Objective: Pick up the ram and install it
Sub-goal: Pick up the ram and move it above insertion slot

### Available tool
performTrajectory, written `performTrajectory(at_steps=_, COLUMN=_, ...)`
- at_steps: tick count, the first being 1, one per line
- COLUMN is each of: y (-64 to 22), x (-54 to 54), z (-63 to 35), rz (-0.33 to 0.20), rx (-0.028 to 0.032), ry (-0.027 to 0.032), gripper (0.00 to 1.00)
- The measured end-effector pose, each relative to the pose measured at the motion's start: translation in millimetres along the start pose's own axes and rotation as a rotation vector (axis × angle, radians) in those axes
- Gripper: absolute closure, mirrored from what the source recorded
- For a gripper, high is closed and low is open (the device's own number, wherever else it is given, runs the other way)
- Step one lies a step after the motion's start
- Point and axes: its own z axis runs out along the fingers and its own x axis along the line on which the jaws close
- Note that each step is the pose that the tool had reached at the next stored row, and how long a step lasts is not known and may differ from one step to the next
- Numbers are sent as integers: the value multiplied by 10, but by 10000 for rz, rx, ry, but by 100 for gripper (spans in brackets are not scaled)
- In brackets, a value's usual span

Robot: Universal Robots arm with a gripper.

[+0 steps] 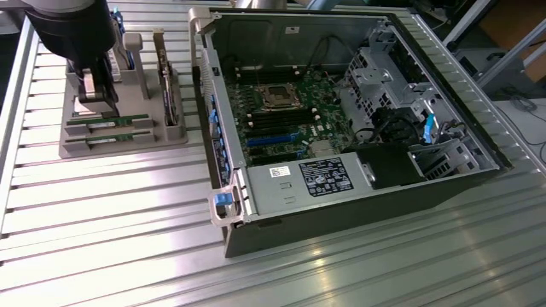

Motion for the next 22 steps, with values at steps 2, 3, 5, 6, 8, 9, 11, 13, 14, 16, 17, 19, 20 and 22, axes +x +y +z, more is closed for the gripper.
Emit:
performTrajectory(at_steps=2, y=1, x=7, z=39, rz=0, rx=0, ry=0, gripper=64)
performTrajectory(at_steps=3, y=1, x=12, z=72, rz=0, rx=0, ry=0, gripper=64)
performTrajectory(at_steps=5, y=1, x=23, z=119, rz=-1, rx=0, ry=0, gripper=64)
performTrajectory(at_steps=6, y=1, x=32, z=148, rz=0, rx=0, ry=3, gripper=64)
performTrajectory(at_steps=8, y=2, x=38, z=173, rz=0, rx=0, ry=4, gripper=64)
performTrajectory(at_steps=9, y=2, x=40, z=190, rz=1, rx=-1, ry=16, gripper=64)
performTrajectory(at_steps=11, y=3, x=45, z=252, rz=2, rx=-3, ry=50, gripper=64)
performTrajectory(at_steps=13, y=2, x=52, z=298, rz=0, rx=-2, ry=50, gripper=64)
performTrajectory(at_steps=14, y=3, x=55, z=316, rz=0, rx=-2, ry=50, gripper=64)
performTrajectory(at_steps=16, y=3, x=59, z=345, rz=0, rx=-2, ry=50, gripper=64)
performTrajectory(at_steps=17, y=3, x=60, z=353, rz=0, rx=-3, ry=50, gripper=64)
performTrajectory(at_steps=19, y=14, x=72, z=402, rz=0, rx=-4, ry=50, gripper=64)
performTrajectory(at_steps=20, y=20, x=76, z=419, rz=0, rx=-1, ry=49, gripper=64)
performTrajectory(at_steps=22, y=34, x=80, z=439, rz=-1, rx=-2, ry=50, gripper=64)
